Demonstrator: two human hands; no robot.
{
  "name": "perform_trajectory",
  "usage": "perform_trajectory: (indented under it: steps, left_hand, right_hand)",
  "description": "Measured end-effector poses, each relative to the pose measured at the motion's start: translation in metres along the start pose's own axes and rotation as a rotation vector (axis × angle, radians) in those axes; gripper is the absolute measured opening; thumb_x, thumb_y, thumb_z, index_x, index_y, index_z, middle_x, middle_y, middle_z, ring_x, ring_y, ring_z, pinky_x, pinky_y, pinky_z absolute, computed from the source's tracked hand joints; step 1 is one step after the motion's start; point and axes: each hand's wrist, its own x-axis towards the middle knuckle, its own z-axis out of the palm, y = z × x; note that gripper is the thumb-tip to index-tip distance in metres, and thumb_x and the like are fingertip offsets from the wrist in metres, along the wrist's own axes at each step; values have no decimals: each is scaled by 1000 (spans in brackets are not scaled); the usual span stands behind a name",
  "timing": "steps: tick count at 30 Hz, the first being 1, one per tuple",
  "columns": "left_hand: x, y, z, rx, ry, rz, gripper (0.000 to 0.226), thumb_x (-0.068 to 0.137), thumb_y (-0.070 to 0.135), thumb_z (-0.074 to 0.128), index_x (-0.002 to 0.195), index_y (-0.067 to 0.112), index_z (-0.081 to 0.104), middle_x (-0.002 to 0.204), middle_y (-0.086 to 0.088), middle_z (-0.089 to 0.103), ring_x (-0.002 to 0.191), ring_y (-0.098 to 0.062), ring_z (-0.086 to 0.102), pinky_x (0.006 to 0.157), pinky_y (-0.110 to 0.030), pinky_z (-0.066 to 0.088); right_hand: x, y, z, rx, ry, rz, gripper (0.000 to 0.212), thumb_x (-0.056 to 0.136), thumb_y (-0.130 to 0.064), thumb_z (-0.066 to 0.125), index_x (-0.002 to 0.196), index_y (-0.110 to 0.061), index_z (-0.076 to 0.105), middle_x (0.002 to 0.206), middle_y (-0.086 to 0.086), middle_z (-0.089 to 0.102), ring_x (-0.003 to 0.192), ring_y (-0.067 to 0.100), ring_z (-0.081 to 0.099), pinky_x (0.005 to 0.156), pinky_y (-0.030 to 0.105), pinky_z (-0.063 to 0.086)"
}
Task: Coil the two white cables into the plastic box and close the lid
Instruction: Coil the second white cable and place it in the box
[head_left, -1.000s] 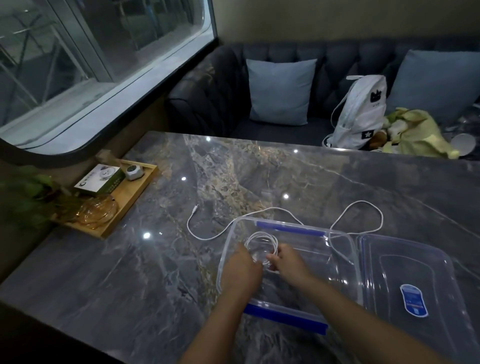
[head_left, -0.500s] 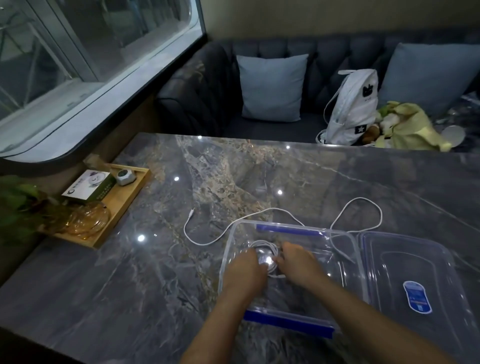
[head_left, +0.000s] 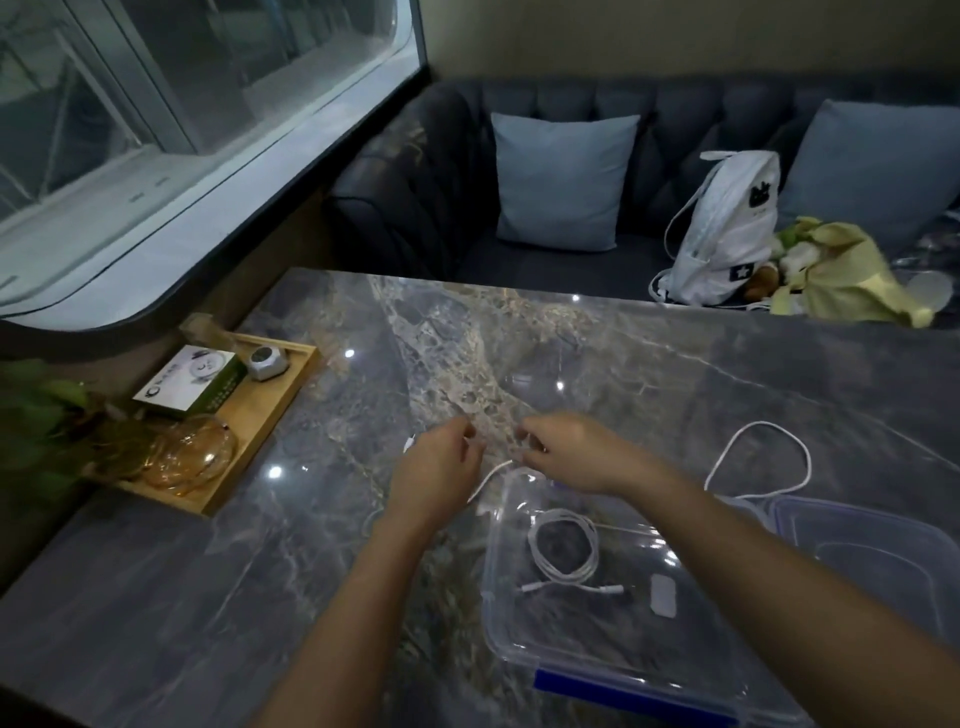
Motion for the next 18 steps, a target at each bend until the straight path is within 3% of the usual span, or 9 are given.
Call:
perform_trajectory:
  steps: [4,8,12,16,18]
  left_hand:
    - [9,-35,9,63,-59,-13,20,87,22,53,98,6,58,103,-19,66,98,-35,60,78,-39,46]
    - [10,-72,22,172,-219,67,34,80,23,60,109,4,57,114,-19,61,108,-34,55,89,-38,41]
    - [7,-100,37,313,-351,106,34,74,32,66,98,9,60,114,-15,60,109,-32,52,85,-38,38]
    - [7,-112,42,325,-312,163,17,85,26,51,92,13,58,106,-12,62,103,-30,53,81,-38,33]
    - [7,-110,40,147,-239,134,9,86,21,51,82,13,55,95,-13,65,95,-32,55,74,-36,30]
  right_hand:
    - [42,-14,19,-147,-85,20,22,87,-20,48,104,-9,56,109,18,63,102,33,59,80,37,46]
    - [72,-23,40,-302,-184,-25,21,86,-11,48,101,-2,59,108,22,63,99,34,59,74,32,43]
    - [89,-20,54,-409,-287,-45,19,79,-3,54,96,-3,63,105,21,65,98,35,61,77,36,47]
    - [96,-14,64,-420,-291,-88,16,75,-3,56,89,-3,64,101,21,66,96,37,62,76,38,48]
    - [98,-10,64,-388,-294,-74,16,74,-6,59,88,-7,66,99,19,67,94,35,62,75,36,49]
